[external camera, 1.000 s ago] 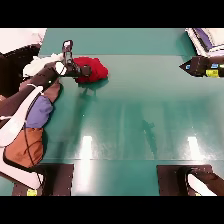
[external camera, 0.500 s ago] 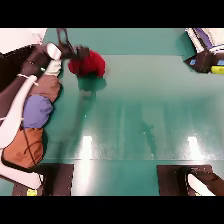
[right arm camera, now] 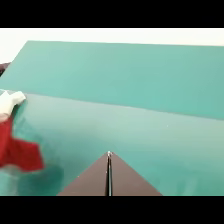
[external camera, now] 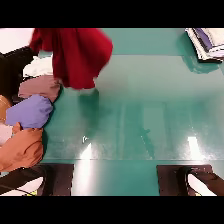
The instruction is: Fold the shirts.
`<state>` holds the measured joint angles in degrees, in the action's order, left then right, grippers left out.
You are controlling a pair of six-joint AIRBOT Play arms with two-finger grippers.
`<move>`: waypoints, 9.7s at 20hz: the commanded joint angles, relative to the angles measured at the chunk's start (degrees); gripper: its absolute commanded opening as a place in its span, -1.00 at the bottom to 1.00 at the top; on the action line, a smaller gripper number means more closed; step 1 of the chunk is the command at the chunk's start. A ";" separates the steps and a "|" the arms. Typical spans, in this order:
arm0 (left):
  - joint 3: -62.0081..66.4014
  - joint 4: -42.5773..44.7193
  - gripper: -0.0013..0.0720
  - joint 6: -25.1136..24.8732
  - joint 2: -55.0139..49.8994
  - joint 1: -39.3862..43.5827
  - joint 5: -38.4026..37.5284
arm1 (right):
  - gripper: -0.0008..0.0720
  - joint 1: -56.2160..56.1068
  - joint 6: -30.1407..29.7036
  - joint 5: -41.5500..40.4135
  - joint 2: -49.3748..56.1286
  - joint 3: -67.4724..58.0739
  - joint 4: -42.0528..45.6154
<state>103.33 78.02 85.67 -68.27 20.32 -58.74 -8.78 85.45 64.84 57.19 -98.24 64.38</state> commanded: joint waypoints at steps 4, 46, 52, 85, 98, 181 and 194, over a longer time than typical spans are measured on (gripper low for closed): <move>-16.81 -3.41 -0.91 2.47 0.94 21.07 1.33 | -0.93 0.04 -0.02 8.98 4.24 -8.02 0.13; -11.91 -17.25 -0.91 -6.67 -21.84 -14.88 -0.81 | -0.92 0.02 2.43 15.52 7.23 20.48 2.95; -12.09 -15.39 -0.91 -6.64 -20.85 -14.93 -2.14 | 0.25 -2.01 -4.70 -3.54 17.99 48.09 -20.31; 8.44 -14.38 -0.91 -8.17 28.50 -19.30 7.61 | -0.93 -3.30 -3.87 7.87 -7.28 -14.32 6.38; -1.46 -4.92 -0.91 -5.51 -4.76 -19.30 -7.15 | -0.93 -3.28 3.48 16.37 21.03 -8.55 6.32; 14.29 -15.28 -0.91 -2.75 27.34 -20.76 -2.36 | -0.93 18.80 -0.35 18.38 -10.34 -21.51 6.73; -15.39 -13.81 -0.91 -2.14 -9.07 -20.76 -11.58 | -0.93 13.33 0.63 21.92 22.99 6.80 6.23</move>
<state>92.33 64.53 84.09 -67.75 -0.43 -71.68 6.50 86.08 89.52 72.18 -97.47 70.57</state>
